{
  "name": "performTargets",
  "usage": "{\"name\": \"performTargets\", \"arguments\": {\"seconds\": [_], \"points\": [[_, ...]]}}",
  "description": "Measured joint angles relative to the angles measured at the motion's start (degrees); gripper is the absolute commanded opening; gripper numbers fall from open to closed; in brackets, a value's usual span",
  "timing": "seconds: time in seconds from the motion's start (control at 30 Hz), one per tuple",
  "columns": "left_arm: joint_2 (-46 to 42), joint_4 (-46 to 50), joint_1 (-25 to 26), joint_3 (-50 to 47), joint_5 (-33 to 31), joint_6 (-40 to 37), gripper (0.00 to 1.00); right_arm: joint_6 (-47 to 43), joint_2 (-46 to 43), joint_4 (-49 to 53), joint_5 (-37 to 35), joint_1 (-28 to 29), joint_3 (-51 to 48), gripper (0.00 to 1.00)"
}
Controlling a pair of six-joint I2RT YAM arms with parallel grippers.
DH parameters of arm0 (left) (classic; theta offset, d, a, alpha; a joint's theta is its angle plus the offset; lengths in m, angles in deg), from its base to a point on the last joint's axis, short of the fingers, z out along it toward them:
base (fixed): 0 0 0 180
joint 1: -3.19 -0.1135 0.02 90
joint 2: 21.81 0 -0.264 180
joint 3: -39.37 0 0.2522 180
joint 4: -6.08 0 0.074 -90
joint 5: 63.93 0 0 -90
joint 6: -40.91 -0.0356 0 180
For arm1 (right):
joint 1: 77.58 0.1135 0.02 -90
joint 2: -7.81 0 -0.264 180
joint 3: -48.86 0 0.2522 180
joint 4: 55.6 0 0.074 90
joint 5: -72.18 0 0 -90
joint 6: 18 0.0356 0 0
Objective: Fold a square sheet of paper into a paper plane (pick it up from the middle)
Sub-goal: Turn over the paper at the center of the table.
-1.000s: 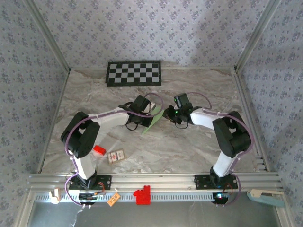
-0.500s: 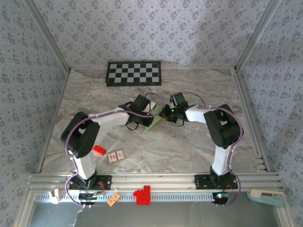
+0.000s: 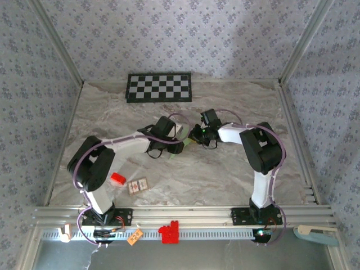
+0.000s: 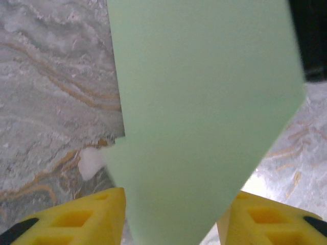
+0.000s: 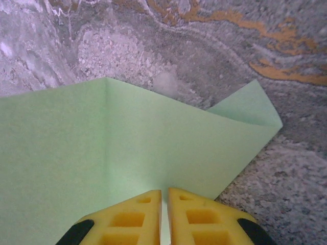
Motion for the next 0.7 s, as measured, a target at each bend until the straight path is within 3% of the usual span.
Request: {"name": "performTargets", "arguments": {"seconds": [0.27,0.7], "points": [[-6.0,-9.3,0.1,-10.1,-0.3,0.5,0.63,0.0,0.7,2.9,-0.2,0.0,1.9,0.13],[-5.9,-19.3,3.7,-14.3,-0.9,-10.3,0.63,0.0,1.1,5.0,-0.2,0.2,3.2,0.13]]}}
